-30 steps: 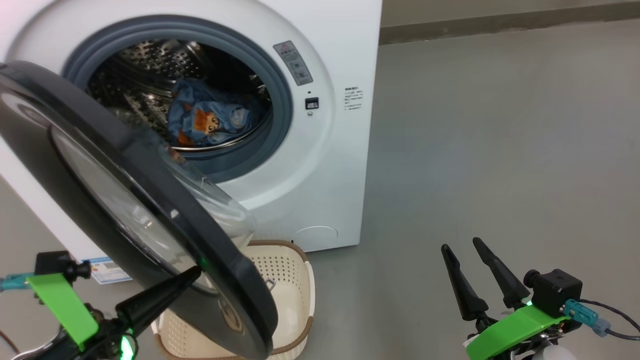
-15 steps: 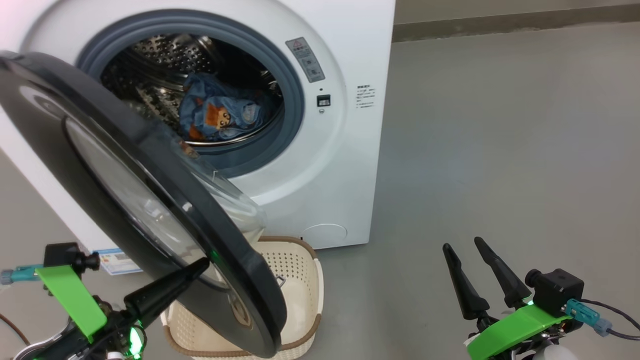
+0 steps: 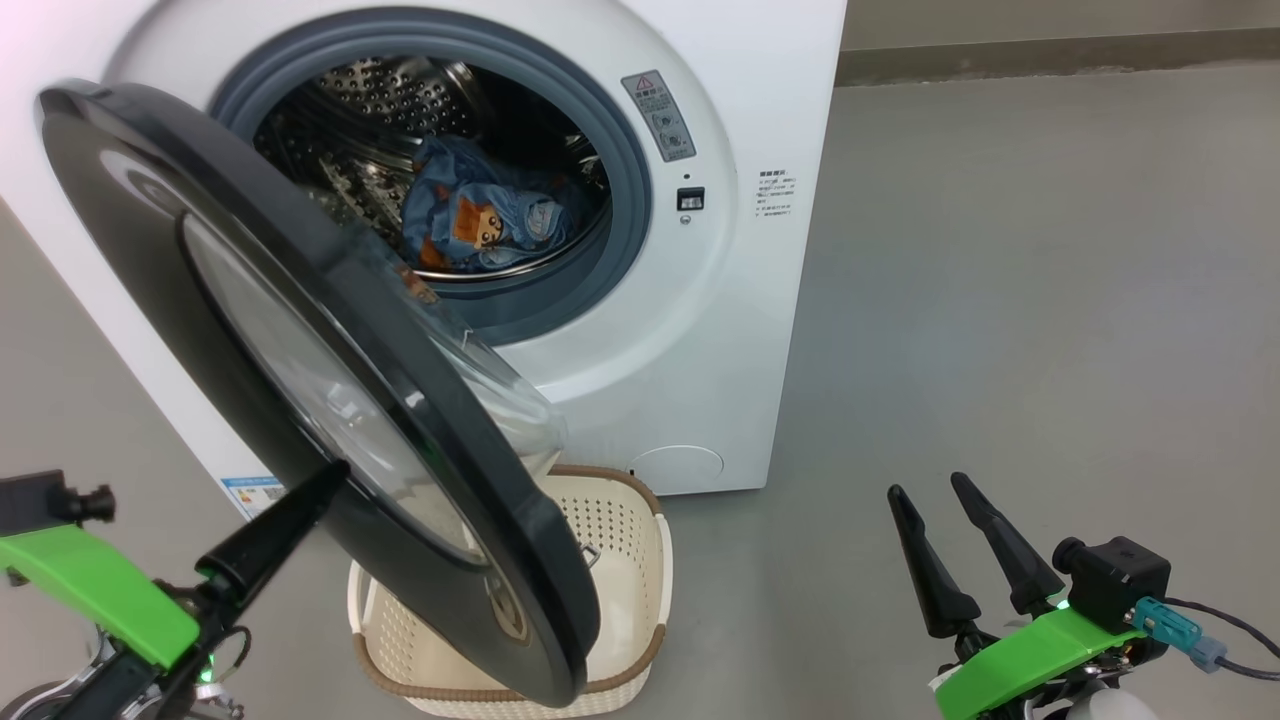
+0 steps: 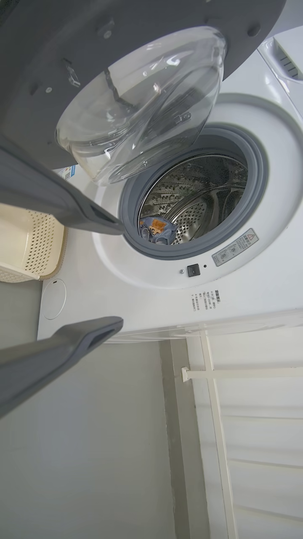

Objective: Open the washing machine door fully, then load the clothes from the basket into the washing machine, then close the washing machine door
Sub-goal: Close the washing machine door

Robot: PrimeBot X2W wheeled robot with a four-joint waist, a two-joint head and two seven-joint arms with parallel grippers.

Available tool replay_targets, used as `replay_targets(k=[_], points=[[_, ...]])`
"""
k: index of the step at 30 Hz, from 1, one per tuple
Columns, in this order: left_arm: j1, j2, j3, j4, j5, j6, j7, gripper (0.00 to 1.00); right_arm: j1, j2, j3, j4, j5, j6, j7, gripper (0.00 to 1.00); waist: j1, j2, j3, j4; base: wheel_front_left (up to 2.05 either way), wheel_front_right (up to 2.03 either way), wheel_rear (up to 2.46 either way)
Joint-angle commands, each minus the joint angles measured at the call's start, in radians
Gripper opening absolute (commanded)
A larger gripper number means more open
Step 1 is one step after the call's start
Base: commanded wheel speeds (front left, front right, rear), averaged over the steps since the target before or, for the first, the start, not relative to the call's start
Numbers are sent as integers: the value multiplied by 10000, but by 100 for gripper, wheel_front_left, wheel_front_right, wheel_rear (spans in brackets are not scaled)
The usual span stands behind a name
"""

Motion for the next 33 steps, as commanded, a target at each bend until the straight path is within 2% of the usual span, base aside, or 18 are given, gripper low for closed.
replay_targets(k=[1,6,10,20,26,33], points=[[-290,331,281,-360,391,-140,-352,100,-264,-70,191,-272,-30,16,-48,100,0,0,10,-7,0,0,0],[-111,400,-1,-710,1214,-232,-1693,100,-323,-152,189,-280,-32,16,-48,100,0,0,37,-62,0,0,0],[238,870,-495,-1099,2310,-239,-3799,100,-383,-230,177,-294,-39,16,-48,100,0,0,67,-146,0,0,0],[912,1688,-1850,-162,4092,-242,-7951,100,-374,-281,176,-271,-22,16,-48,100,0,0,-18,-189,0,0,0],[1151,1716,-2578,653,4828,-242,-9533,100,-341,-274,148,-286,-23,16,-48,100,0,0,-54,-179,0,0,0],[1133,1903,-3134,1566,5942,-243,-10697,100,-333,-255,149,-275,-24,16,-48,100,0,0,-71,-198,0,0,0]])
